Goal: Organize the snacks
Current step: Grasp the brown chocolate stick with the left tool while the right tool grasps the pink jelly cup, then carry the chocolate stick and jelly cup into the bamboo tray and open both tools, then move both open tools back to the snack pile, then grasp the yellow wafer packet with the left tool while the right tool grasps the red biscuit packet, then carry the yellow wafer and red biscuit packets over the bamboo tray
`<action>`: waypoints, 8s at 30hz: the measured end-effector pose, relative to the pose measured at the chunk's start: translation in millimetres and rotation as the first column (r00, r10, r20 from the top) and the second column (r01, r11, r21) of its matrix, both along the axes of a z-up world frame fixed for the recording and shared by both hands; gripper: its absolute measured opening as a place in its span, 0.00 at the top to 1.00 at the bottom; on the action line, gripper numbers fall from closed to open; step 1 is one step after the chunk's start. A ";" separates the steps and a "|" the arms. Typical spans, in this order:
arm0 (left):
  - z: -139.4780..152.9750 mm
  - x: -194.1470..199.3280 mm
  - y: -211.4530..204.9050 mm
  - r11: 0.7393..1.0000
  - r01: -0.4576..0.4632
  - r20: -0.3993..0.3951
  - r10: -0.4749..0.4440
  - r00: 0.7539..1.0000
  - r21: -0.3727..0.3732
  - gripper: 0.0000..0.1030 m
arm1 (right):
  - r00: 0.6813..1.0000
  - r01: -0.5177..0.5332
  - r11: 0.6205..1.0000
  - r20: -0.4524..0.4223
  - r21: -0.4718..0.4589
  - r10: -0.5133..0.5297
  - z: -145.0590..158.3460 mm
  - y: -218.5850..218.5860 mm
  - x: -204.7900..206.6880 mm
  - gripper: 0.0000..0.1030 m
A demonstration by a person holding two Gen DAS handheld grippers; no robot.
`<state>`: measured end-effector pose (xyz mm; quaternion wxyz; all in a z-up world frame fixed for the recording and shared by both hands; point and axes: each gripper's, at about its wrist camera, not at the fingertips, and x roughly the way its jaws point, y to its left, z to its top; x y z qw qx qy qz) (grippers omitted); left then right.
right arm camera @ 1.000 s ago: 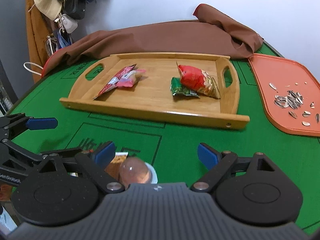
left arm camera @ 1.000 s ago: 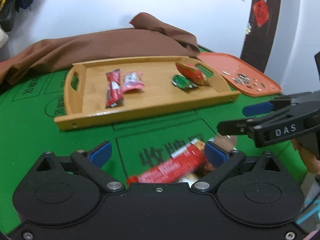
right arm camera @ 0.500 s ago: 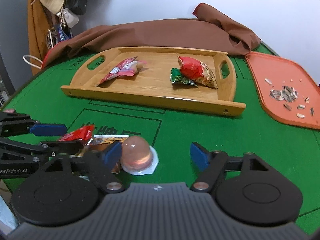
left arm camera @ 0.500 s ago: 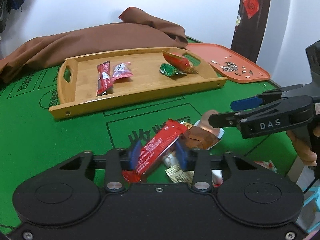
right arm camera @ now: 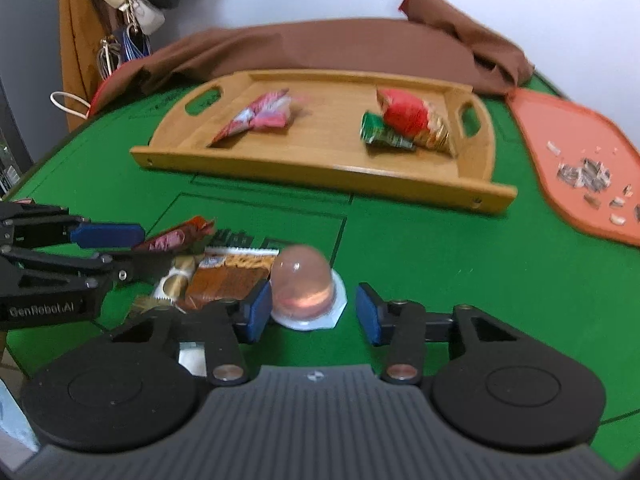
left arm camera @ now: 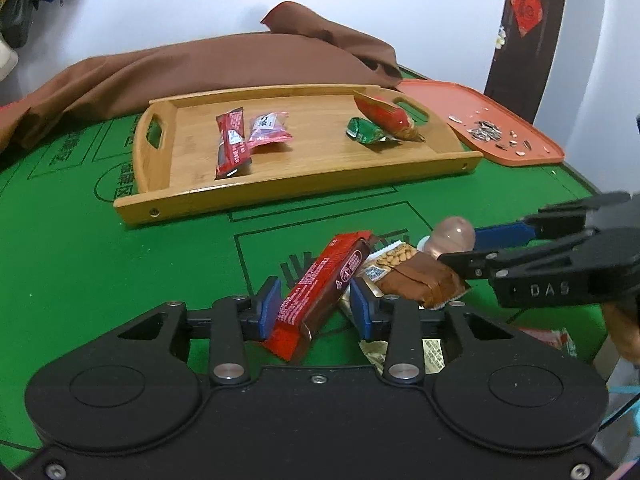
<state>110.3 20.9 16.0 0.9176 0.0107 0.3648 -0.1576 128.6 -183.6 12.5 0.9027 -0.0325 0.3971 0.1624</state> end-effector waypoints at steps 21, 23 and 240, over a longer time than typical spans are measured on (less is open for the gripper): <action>3.1 3.7 -1.4 0.998 0.002 -0.012 -0.003 1.000 -0.066 0.88 | 1.000 -0.011 0.999 0.013 -0.032 0.011 1.3 12.3 -2.2 0.61; 6.5 3.1 -0.2 0.998 -0.005 0.005 0.005 1.000 -0.059 0.88 | 1.000 -0.009 1.000 0.003 -0.017 0.009 2.0 9.7 -1.1 0.61; 48.6 38.1 28.7 0.976 -0.168 0.063 0.178 0.982 -0.139 0.69 | 0.982 0.161 0.977 0.073 0.142 -0.173 69.7 -54.8 41.2 0.62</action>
